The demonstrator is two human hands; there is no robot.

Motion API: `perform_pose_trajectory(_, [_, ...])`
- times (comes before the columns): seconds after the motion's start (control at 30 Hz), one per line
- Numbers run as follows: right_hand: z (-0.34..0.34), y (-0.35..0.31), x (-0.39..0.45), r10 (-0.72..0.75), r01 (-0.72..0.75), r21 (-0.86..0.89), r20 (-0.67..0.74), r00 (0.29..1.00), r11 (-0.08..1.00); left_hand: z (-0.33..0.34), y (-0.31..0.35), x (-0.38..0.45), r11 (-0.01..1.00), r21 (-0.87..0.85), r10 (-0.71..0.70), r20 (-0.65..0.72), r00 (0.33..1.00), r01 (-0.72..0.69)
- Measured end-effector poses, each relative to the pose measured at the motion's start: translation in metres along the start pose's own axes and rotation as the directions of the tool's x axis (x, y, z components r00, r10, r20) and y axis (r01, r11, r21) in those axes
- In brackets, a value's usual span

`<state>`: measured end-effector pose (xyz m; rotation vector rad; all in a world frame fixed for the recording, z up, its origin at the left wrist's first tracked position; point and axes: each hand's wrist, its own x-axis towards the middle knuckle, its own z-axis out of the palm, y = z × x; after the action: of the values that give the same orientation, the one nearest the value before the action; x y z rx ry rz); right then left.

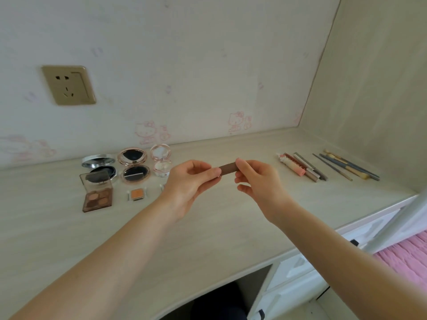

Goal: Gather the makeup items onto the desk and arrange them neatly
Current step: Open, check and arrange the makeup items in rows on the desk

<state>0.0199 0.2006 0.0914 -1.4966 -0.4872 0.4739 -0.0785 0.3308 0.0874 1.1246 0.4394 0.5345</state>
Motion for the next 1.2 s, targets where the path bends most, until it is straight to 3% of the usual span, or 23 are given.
perform_pose_trajectory(0.1, [0.021, 0.000, -0.006, 0.021, -0.019, -0.054, 0.037, 0.999, 0.998, -0.024, 0.003, -0.017, 0.973, 0.224, 0.070, -0.018, 0.997, -0.064])
perform_pose_trajectory(0.23, [0.050, 0.001, -0.012, 0.029, -0.022, -0.091, 0.071, 0.997, 0.996, -0.050, 0.008, -0.038, 0.842, 0.526, 0.167, -0.036, 0.985, -0.124])
perform_pose_trajectory(0.6, [0.103, 0.017, -0.029, 0.033, 0.006, -0.141, 0.274, 0.961, 0.990, -0.110, 0.002, -0.067, 0.768, 0.624, 0.240, -0.068, 0.968, -0.146])
perform_pose_trajectory(0.73, [0.113, 0.022, -0.033, -0.018, 0.067, -0.168, 0.273, 0.962, 0.983, -0.122, -0.007, -0.071, 0.659, 0.726, 0.284, 0.003, 0.959, -0.198])
perform_pose_trajectory(1.03, [0.119, 0.024, -0.042, -0.163, 0.231, -0.213, 0.294, 0.942, 0.949, -0.126, -0.004, -0.069, 0.615, 0.770, 0.151, 0.101, 0.983, -0.173])
perform_pose_trajectory(1.2, [0.121, 0.025, -0.041, -0.153, 0.205, -0.131, 0.329, 0.932, 0.970, -0.125, -0.002, -0.073, 0.454, 0.875, 0.143, 0.115, 0.983, -0.168])
